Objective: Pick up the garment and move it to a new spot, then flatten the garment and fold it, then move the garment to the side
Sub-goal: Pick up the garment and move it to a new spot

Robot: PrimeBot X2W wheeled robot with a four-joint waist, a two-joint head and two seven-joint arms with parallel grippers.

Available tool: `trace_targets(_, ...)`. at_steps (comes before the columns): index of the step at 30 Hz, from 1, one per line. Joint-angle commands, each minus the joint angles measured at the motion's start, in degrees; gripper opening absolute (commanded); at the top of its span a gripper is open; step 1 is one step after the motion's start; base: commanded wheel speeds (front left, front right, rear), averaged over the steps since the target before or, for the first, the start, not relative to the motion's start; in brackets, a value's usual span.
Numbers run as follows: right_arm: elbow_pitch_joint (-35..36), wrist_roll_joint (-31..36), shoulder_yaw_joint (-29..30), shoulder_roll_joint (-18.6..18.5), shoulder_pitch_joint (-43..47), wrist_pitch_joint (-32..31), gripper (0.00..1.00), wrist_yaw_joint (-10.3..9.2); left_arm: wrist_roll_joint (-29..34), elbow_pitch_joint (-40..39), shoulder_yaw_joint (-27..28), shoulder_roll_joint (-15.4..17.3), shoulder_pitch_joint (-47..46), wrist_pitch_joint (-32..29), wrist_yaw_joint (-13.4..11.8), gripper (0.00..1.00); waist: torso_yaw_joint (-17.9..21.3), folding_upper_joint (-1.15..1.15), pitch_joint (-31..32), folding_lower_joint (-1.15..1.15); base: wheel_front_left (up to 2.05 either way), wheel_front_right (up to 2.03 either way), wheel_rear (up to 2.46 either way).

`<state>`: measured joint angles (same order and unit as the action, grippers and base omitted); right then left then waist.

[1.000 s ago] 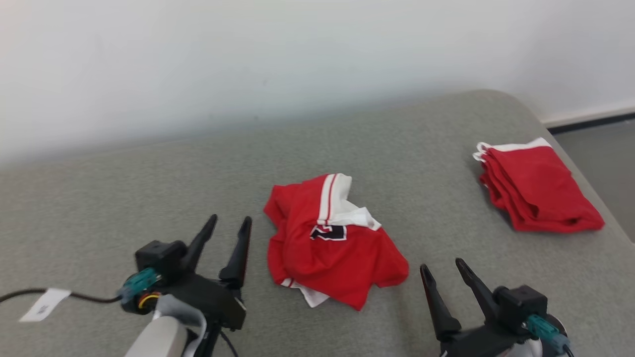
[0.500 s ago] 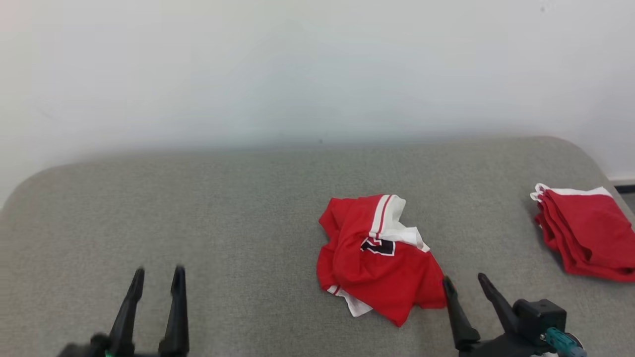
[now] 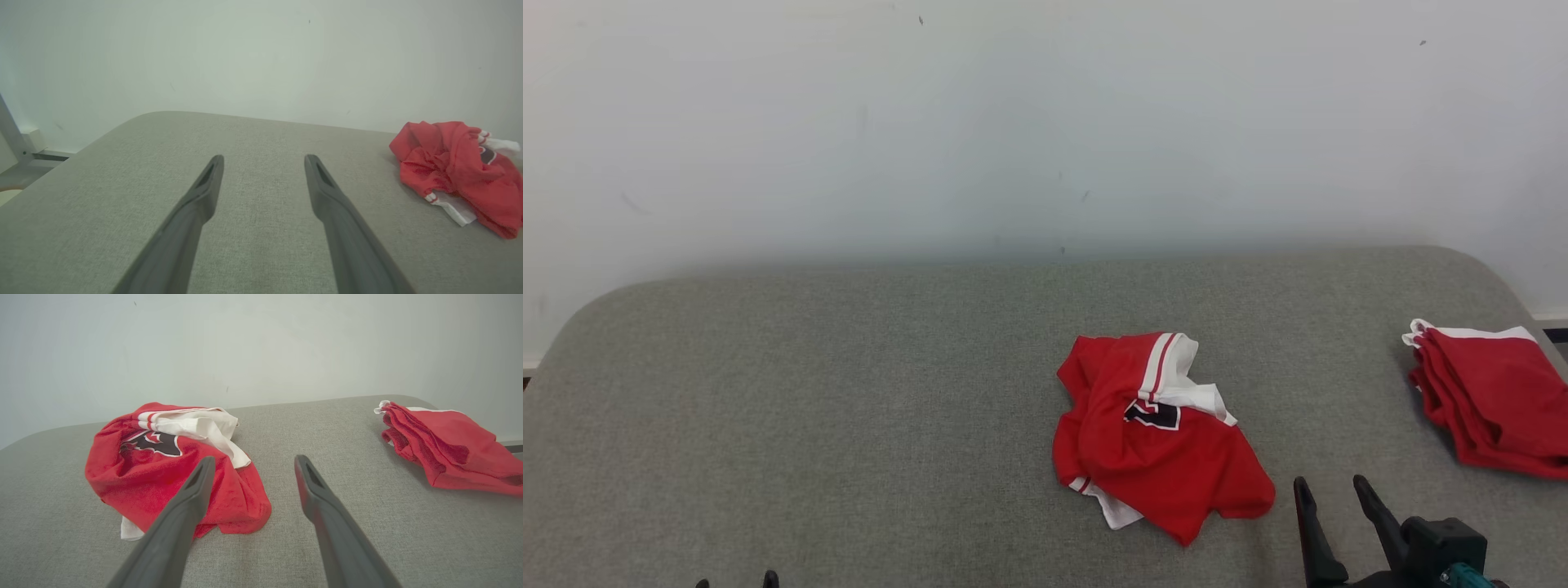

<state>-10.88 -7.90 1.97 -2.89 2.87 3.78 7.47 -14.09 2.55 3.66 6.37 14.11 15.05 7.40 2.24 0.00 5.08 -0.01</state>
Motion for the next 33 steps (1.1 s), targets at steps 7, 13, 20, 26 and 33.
trace_targets(7, -1.8, 0.7, -0.1, 0.0, 1.2, -1.1, 1.00, 0.06, -1.3, 6.3, 0.2, 0.5, 0.2, 0.2, 0.1, 1.00, 0.2, 0.00, -0.3, 0.01, 0.00, 0.00, 0.00)
trace_targets(13, -1.4, 0.8, -0.2, 0.0, 0.9, -1.9, 1.00, 0.06, -1.9, 8.0, -0.2, 1.2, -1.8, 0.2, 0.1, 1.00, 0.3, 0.00, -0.6, 0.01, 0.00, 0.00, 0.00)
trace_targets(20, -0.6, 0.7, -0.3, 0.0, 0.9, -2.3, 1.00, 0.06, -2.0, 8.1, -0.9, 1.1, -2.7, 0.2, 0.1, 1.00, 0.6, 0.00, -1.2, 0.01, 0.00, 0.00, 0.00)
trace_targets(26, -0.5, 0.2, -0.7, 0.0, 1.1, -2.4, 1.00, 0.06, -2.3, 8.3, -1.3, 1.3, -3.0, 0.2, 0.1, 1.00, 0.7, 0.00, -1.5, 0.01, 0.00, 0.00, 0.00)
trace_targets(33, -0.5, -0.2, -1.0, 0.0, 1.2, -2.4, 1.00, 0.07, -3.0, 8.8, -1.8, 1.8, -3.3, 0.2, 0.1, 1.00, 0.7, 0.00, -1.6, 0.01, 0.00, 0.00, 0.00)
